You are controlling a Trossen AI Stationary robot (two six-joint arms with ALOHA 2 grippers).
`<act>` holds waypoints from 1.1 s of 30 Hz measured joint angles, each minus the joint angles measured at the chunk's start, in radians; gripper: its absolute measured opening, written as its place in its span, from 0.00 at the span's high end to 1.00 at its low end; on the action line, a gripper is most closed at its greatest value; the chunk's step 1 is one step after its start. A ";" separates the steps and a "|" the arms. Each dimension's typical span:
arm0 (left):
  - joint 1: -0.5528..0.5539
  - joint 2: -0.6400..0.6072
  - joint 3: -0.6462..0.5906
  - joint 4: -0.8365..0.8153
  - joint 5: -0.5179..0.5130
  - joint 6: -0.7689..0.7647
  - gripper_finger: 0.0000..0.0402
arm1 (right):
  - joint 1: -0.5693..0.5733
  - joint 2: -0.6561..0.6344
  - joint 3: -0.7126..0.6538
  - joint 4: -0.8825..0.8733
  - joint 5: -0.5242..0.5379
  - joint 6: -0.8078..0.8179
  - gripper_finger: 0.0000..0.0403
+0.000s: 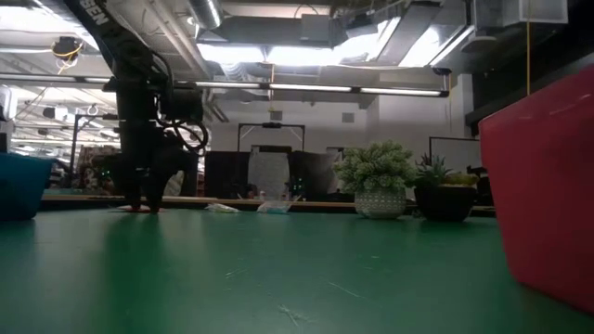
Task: Sort candy
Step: Put the red candy into the yellow bin
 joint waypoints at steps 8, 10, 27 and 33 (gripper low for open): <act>0.002 0.001 -0.003 -0.003 -0.006 -0.001 0.63 | 0.000 0.000 0.000 0.000 0.000 0.000 0.55; 0.001 0.002 -0.004 -0.002 -0.009 -0.001 0.67 | 0.000 0.000 0.000 0.001 0.000 0.000 0.55; 0.000 0.005 -0.004 0.006 -0.010 0.000 0.99 | 0.000 0.000 0.000 0.005 0.000 0.000 0.55; -0.036 -0.007 0.030 -0.002 0.023 0.075 1.00 | 0.000 0.000 0.000 0.005 0.000 0.000 0.55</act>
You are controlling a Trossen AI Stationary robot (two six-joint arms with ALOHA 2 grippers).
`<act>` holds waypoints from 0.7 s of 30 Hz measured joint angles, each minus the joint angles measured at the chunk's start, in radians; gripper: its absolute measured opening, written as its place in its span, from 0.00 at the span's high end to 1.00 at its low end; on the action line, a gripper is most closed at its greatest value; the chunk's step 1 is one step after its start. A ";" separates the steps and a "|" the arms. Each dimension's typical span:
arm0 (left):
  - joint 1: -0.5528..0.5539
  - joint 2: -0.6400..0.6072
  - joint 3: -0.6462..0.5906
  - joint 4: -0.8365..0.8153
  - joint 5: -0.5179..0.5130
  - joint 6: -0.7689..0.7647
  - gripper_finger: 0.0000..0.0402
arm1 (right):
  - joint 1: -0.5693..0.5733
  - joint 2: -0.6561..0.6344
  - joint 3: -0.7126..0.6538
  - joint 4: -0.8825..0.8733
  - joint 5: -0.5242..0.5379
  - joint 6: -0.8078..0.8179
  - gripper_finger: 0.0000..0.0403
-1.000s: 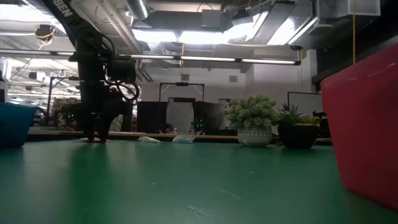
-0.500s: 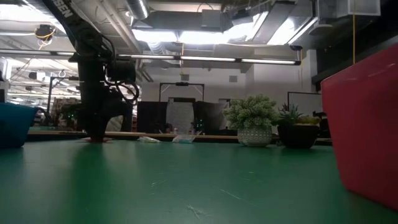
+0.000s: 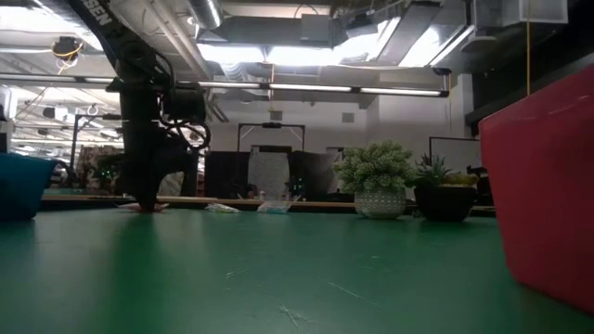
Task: Sort candy
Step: Put the red candy into the yellow bin
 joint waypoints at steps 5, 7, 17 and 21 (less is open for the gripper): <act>-0.040 -0.011 0.051 -0.002 0.089 0.005 1.00 | 0.000 0.000 0.000 0.001 0.000 0.000 0.55; -0.059 -0.011 0.077 -0.024 0.115 0.022 1.00 | 0.000 0.000 0.000 0.002 0.000 0.000 0.55; -0.240 -0.014 0.237 -0.213 0.402 0.081 1.00 | 0.000 0.000 0.000 0.024 0.000 0.000 0.55; -0.375 -0.014 0.310 -0.297 0.510 0.080 1.00 | 0.000 0.000 0.000 0.035 0.000 0.000 0.55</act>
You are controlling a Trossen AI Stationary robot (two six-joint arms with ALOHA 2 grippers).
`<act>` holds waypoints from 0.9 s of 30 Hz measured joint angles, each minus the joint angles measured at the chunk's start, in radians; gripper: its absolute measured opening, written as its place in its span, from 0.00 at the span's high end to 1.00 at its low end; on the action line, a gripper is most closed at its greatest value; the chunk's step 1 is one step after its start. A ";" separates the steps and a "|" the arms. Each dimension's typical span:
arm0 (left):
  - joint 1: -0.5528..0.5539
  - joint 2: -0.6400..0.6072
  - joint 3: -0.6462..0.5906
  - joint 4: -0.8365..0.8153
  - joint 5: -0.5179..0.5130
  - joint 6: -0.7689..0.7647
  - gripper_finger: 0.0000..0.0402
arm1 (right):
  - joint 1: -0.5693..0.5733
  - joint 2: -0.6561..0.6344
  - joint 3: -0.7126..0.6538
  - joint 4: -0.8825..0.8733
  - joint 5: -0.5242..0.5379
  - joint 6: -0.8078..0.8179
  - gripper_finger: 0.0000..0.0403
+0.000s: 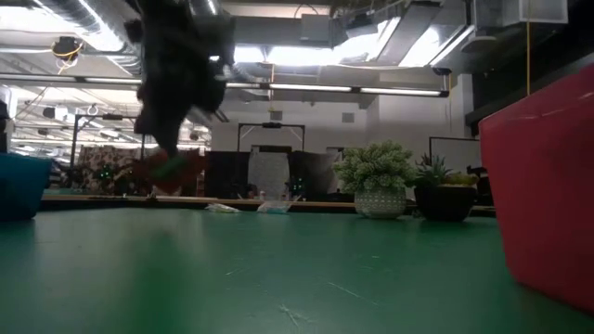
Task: Sort candy
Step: Put the red candy into the yellow bin
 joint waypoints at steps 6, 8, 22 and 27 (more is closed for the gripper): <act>-0.236 -0.001 0.101 -0.037 0.085 -0.091 1.00 | 0.000 0.000 0.000 0.021 0.000 0.000 0.55; -0.322 -0.001 0.129 -0.035 0.090 -0.137 1.00 | 0.000 0.000 0.000 0.030 0.000 0.000 0.55; -0.869 -0.001 0.145 -0.032 0.085 -0.648 1.00 | 0.000 0.000 0.000 0.072 0.001 0.000 0.55; -1.022 -0.001 0.145 -0.031 0.034 -0.894 1.00 | 0.000 0.000 0.000 0.075 0.091 0.000 0.55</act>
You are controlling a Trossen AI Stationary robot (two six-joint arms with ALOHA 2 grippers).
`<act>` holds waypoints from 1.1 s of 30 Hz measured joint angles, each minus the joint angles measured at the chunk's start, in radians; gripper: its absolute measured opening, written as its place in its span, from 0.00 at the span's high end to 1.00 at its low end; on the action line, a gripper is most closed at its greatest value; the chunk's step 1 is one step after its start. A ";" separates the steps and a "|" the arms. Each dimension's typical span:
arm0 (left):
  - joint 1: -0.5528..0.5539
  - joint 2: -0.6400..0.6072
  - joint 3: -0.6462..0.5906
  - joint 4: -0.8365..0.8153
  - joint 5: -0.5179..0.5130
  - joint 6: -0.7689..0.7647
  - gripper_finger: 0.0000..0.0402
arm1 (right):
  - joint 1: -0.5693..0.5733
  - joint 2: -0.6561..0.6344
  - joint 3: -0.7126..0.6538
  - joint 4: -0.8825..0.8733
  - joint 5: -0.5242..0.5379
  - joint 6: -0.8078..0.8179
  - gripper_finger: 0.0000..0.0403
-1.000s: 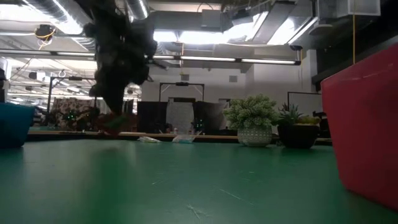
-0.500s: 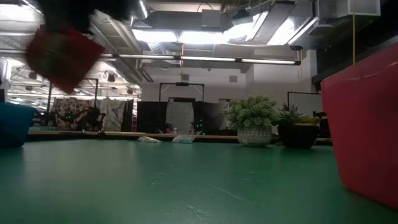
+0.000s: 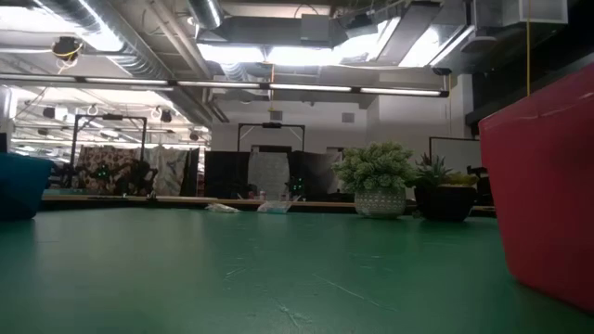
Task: Sort candy
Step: Put the red candy into the yellow bin
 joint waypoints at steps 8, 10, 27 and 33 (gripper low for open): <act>-0.193 0.000 0.000 -0.001 -0.078 -0.338 1.00 | 0.000 0.000 0.000 0.021 0.047 -0.025 0.55; -0.225 0.000 0.000 -0.001 -0.113 -0.399 1.00 | 0.000 0.000 0.000 0.022 0.057 -0.025 0.55; -0.303 0.000 0.000 -0.124 -0.181 -0.635 1.00 | 0.000 0.000 0.000 0.024 0.092 -0.026 0.55; -0.303 0.000 0.000 -0.137 -0.193 -0.634 1.00 | 0.000 0.000 0.000 0.024 0.092 -0.026 0.55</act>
